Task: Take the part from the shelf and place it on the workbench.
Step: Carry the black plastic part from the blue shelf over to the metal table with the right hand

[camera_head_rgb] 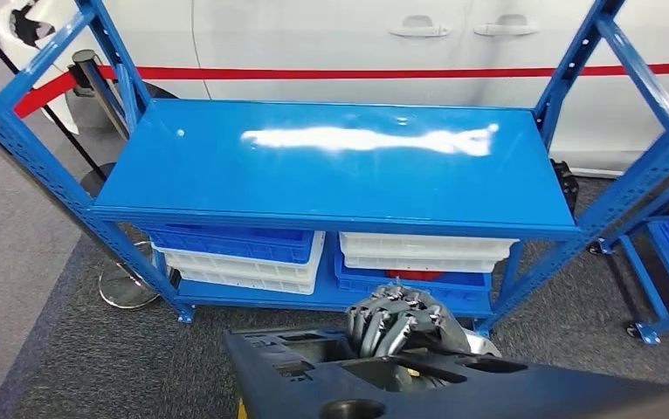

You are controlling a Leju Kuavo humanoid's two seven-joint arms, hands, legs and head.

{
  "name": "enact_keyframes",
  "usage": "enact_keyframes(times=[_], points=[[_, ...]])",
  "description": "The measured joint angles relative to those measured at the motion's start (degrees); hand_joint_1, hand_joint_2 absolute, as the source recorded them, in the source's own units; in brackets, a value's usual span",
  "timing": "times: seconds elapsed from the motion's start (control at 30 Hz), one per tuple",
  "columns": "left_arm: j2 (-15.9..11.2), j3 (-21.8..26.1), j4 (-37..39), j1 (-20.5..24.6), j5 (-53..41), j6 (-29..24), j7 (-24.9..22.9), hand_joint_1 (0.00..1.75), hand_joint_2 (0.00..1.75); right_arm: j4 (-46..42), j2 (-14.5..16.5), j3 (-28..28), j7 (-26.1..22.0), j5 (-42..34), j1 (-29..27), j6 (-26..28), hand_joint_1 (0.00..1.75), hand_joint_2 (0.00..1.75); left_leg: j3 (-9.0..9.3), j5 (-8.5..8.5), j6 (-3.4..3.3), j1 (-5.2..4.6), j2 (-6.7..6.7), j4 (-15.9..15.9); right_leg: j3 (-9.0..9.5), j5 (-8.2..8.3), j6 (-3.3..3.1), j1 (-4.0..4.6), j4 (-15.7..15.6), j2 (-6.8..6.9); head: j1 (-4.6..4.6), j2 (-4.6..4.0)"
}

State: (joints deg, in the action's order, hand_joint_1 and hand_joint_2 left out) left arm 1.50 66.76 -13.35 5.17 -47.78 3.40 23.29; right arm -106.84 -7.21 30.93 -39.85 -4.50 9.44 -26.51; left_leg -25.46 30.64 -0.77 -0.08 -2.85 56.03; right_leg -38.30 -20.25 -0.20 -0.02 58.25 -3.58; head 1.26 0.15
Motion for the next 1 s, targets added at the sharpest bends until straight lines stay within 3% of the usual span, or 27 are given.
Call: enact_keyframes(times=[0.03,0.07,0.17,0.2,0.23,0.27,0.3,0.33,0.37,0.43,0.5,0.53,0.57,0.6,0.67,0.7,0.73,0.77,0.83,0.9,0.93,0.97,1.0], points=[[0.0,-0.1,0.0,0.0,-0.2,0.2,0.2,0.0,1.75,0.0,-0.1,0.0,0.0,0.3,-0.1,0.0,1.75,1.75,-0.31,-0.69,-0.29,0.08,0.41,-0.3,-0.25,-0.44,0.33,-0.08,0.2,0.2,0.09,0.0],[0.0,-0.1,0.0,0.1,-0.3,0.4,0.3,0.0,1.75,0.0,-0.2,0.0,0.0,0.5,-0.2,0.0,1.75,1.75,-0.87,-1.51,-0.63,0.23,0.85,-0.6,-0.74,-2.17,0.61,-0.12,1.3,0.78,0.01,0.0],[0.0,-0.3,0.0,-0.1,-0.7,0.6,0.4,0.0,1.75,-0.1,-0.5,0.0,0.0,0.9,-0.4,0.0,1.75,1.75,-3.45,-3.83,-1.09,0.38,2.18,-0.7,-3.28,-11.18,1.57,-0.66,10.7,2.88,-0.3,-0.01],[0.1,-0.3,0.0,-0.2,-0.8,0.6,0.4,0.0,1.75,-0.1,-0.5,0.1,0.0,0.9,-0.4,0.0,1.75,1.75,-4.48,-4.57,-0.96,0.43,2.58,-0.5,-3.78,-12.38,1.99,-0.93,14.2,3.11,-0.31,-0.01],[0.1,-0.4,0.0,-0.2,-0.9,0.6,0.4,0.0,1.75,-0.1,-0.6,0.1,0.0,0.9,-0.4,0.0,1.75,1.75,-5.57,-5.26,-0.76,0.52,2.96,-0.3,-3.63,-11.96,2.38,-1.18,16.5,3.2,-0.31,-0.01],[0.1,-0.5,0.0,-0.2,-0.9,0.6,0.4,0.0,1.75,-0.1,-0.6,0.1,0.0,0.9,-0.4,0.0,1.75,1.75,-6.7,-5.86,-0.5,0.66,3.25,0.0,-2.53,-10.36,2.74,-1.43,16.9,3.26,-0.31,-0.01],[0.1,-0.6,0.0,-0.1,-1.0,0.6,0.4,0.0,1.75,-0.1,-0.6,0.1,0.0,0.8,-0.4,0.0,1.75,1.75,-7.78,-6.33,-0.18,0.85,3.47,0.4,-0.4,-8.54,3.06,-1.68,15.2,3.32,-0.31,0.0],[0.1,-0.6,0.0,-0.1,-1.1,0.6,0.4,0.0,1.75,-0.1,-0.6,0.1,0.0,0.7,-0.3,0.0,1.75,1.75,-8.73,-6.7,0.17,1.0,3.6,1.0,2.64,-7.61,3.31,-1.95,11.9,3.35,-0.31,0.0],[0.0,-0.7,0.0,0.0,-1.1,0.6,0.4,0.0,1.75,-0.1,-0.6,0.1,0.0,0.6,-0.1,0.0,1.75,1.75,-9.56,-6.96,0.54,1.08,3.64,1.6,5.99,-7.94,3.38,-1.99,7.4,3.34,-0.31,0.0],[0.0,-0.7,0.0,0.2,-1.2,0.5,0.4,0.0,1.75,-0.1,-0.6,0.1,0.0,0.2,0.3,-0.1,1.75,1.75,-10.54,-7.65,1.38,1.07,3.61,2.4,10.1,-10.03,2.61,-1.73,1.2,3.34,-0.29,0.0],[0.0,-0.7,0.0,0.2,-1.3,0.5,0.4,0.0,1.75,0.0,-0.7,0.1,0.0,-0.1,0.7,-0.1,1.75,1.75,-11.03,-8.67,2.3,1.14,3.55,2.4,10.05,-10.28,1.21,-1.37,0.1,3.38,-0.29,-0.01],[0.0,-0.7,0.0,0.1,-1.3,0.5,0.4,0.0,1.75,0.0,-0.7,0.1,0.0,-0.3,0.8,-0.2,1.75,1.75,-11.4,-8.58,2.66,1.24,3.5,2.5,9.51,-9.7,0.6,-1.36,0.1,3.49,-0.3,-0.01],[0.1,-0.7,0.0,0.0,-1.3,0.5,0.4,0.0,1.75,0.0,-0.6,0.1,0.0,-0.4,1.0,-0.3,1.75,1.75,-11.96,-7.42,2.92,1.34,3.46,3.3,8.81,-9.0,-0.09,-1.39,0.0,3.61,-0.29,-0.01],[0.1,-0.7,0.0,0.0,-1.3,0.5,0.3,0.0,1.75,0.0,-0.6,0.1,0.0,-0.4,1.1,-0.3,1.75,1.75,-12.77,-5.18,3.09,1.43,3.42,5.1,7.99,-8.23,-0.66,-1.42,0.0,3.73,-0.26,-0.01],[0.2,-0.7,0.0,0.0,-1.3,0.5,0.3,0.0,1.75,0.0,-0.6,0.1,0.0,-0.5,1.3,-0.5,1.75,1.75,-14.65,0.73,3.27,1.46,3.38,11.8,6.18,-6.76,-1.31,-1.11,0.0,3.81,-0.19,0.0],[0.2,-0.7,0.0,0.0,-1.3,0.4,0.3,0.0,1.75,0.0,-0.5,0.1,0.0,-0.5,1.3,-0.7,1.75,1.75,-15.28,2.52,3.32,1.44,3.37,15.5,5.18,-6.05,-1.41,-0.9,0.1,3.83,-0.16,0.0],[0.2,-0.7,0.0,0.0,-1.3,0.4,0.3,0.0,1.75,0.0,-0.5,0.1,0.0,-0.4,1.3,-1.0,1.75,1.75,-15.31,2.9,3.29,1.4,3.36,18.1,4.17,-5.35,-1.46,-0.69,0.3,3.83,-0.17,0.0],[0.2,-0.7,0.0,0.0,-1.2,0.4,0.3,0.0,1.75,0.0,-0.5,0.1,0.0,-0.4,1.3,-1.2,1.75,1.75,-14.56,2.03,3.15,1.37,3.35,19.1,3.15,-4.69,-1.48,-0.5,0.5,3.83,-0.17,0.0],[0.2,-0.7,0.0,0.0,-1.1,0.4,0.3,0.0,1.75,0.0,-0.5,0.1,0.0,-0.3,1.3,-1.3,1.75,1.75,-10.19,-1.0,2.5,1.23,3.29,15.2,1.35,-3.44,-1.4,-0.21,0.8,3.78,-0.17,0.0],[0.2,-0.7,0.0,0.2,-1.0,0.4,0.3,0.0,1.75,0.0,-0.5,0.1,0.0,-0.3,1.4,-1.3,1.75,1.75,-3.58,-0.77,1.68,0.81,3.25,6.5,0.24,-2.25,-1.04,0.06,0.9,3.75,-0.19,0.0],[0.2,-0.7,0.0,0.3,-1.0,0.4,0.3,0.0,1.75,0.0,-0.4,0.1,0.0,-0.3,1.4,-1.3,1.75,1.75,-1.42,-0.08,1.41,0.56,3.24,3.1,0.05,-1.65,-0.76,0.05,0.9,3.79,-0.22,0.0],[0.2,-0.7,0.0,0.4,-1.0,0.4,0.3,0.0,1.75,0.0,-0.4,0.1,0.0,-0.3,1.4,-1.3,1.75,1.75,-0.23,0.52,1.22,0.32,3.25,0.9,-0.02,-1.04,-0.41,-0.02,0.7,3.86,-0.15,0.0],[0.2,-0.7,0.0,0.4,-1.0,0.4,0.3,0.0,1.75,0.0,-0.4,0.1,0.0,-0.2,1.4,-1.3,1.75,1.75,-0.3,0.21,1.08,0.22,3.26,0.3,-0.02,-0.38,-0.03,-0.14,0.5,3.93,-0.11,0.0]])
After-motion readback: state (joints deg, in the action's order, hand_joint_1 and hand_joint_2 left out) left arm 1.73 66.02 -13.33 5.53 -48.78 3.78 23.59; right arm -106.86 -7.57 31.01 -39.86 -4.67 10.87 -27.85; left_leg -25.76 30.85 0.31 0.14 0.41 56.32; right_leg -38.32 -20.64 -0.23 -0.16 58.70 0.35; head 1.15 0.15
